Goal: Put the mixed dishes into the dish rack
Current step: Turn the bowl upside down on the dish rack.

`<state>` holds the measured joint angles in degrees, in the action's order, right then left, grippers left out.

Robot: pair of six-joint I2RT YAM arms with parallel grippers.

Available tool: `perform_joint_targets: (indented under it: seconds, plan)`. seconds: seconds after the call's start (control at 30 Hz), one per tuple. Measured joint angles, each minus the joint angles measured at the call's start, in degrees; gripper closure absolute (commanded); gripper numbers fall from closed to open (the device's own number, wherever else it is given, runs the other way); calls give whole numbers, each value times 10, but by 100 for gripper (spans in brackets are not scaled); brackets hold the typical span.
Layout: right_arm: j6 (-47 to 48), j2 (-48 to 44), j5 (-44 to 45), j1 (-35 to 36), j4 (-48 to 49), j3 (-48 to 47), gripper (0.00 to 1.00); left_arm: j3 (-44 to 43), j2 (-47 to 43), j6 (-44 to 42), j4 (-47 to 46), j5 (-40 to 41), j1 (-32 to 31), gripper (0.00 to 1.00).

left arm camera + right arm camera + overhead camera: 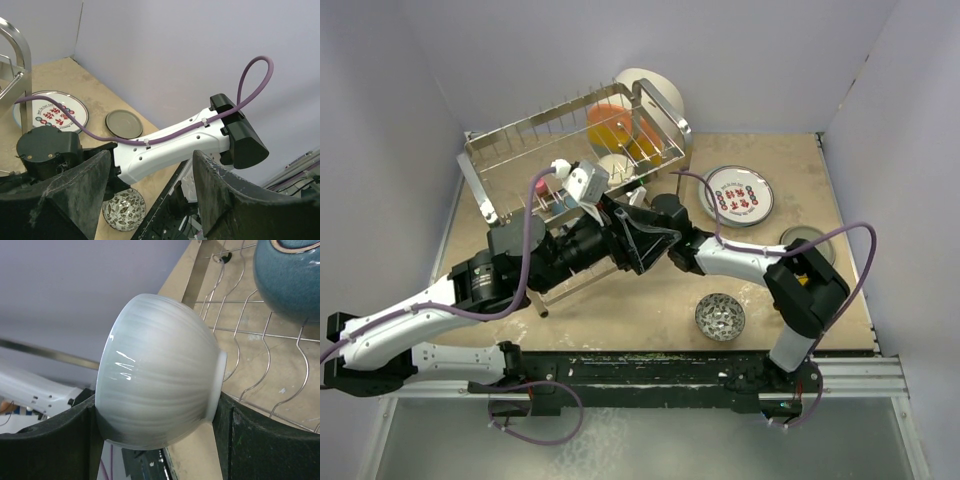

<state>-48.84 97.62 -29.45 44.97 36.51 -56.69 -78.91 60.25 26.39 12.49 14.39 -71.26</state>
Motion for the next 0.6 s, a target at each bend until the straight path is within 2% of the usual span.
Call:
perform_joint_targets:
  seconds: [0.6]
  plan:
    - [76,102,92,30,-124,-118,65,17,-14,0,0,11,0,30]
